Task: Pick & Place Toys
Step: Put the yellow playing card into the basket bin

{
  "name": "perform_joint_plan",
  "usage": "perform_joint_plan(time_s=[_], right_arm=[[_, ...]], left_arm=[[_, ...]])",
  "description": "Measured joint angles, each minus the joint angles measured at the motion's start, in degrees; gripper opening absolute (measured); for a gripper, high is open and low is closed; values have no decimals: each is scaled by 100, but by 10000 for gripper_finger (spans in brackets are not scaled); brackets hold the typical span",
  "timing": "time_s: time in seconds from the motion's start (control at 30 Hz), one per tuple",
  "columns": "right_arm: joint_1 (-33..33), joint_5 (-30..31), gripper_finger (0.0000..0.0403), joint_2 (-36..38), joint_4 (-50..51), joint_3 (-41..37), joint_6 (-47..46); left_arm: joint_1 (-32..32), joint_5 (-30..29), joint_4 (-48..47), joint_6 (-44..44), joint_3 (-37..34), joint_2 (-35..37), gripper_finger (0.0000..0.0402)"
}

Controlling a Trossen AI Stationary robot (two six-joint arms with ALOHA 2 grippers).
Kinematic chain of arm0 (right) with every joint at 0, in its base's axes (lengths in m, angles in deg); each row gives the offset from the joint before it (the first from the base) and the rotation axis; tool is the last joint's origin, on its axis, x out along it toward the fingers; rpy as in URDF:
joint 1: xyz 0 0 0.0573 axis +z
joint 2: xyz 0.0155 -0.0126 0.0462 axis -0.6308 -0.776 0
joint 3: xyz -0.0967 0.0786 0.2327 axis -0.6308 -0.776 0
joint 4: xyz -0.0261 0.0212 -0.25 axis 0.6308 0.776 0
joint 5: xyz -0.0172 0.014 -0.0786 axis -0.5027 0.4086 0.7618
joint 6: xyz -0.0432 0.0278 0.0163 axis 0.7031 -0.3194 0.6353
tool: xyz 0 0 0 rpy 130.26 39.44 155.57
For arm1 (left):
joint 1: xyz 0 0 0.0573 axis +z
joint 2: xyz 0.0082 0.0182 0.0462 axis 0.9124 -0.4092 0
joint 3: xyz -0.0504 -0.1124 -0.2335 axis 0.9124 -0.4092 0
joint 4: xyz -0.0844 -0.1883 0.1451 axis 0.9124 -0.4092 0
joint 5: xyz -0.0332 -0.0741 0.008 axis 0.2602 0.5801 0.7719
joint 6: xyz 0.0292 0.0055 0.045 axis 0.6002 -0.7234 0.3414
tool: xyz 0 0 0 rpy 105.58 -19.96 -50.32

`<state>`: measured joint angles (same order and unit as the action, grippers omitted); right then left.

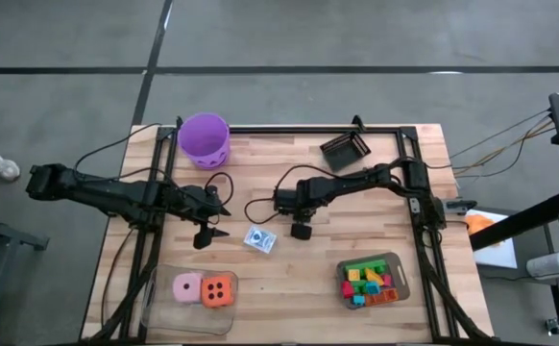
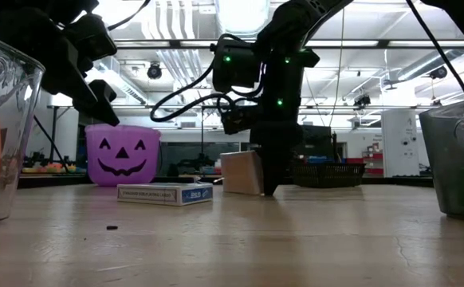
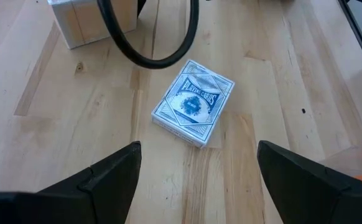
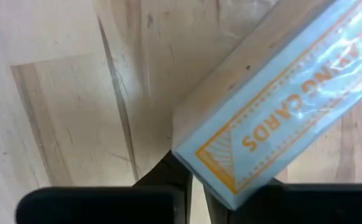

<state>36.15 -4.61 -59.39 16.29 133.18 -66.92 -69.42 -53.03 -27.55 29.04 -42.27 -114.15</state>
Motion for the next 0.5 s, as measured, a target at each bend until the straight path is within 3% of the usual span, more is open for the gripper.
perform_joint_plan(time_s=[0.33,0.5], right_arm=[[44,-698,27,181,388,-17,-318],[86,-839,73,486,880,-30,-810]], left_arm=[[1,0,0,1,0,0,324],[0,0,-11,2,1,0,324]])
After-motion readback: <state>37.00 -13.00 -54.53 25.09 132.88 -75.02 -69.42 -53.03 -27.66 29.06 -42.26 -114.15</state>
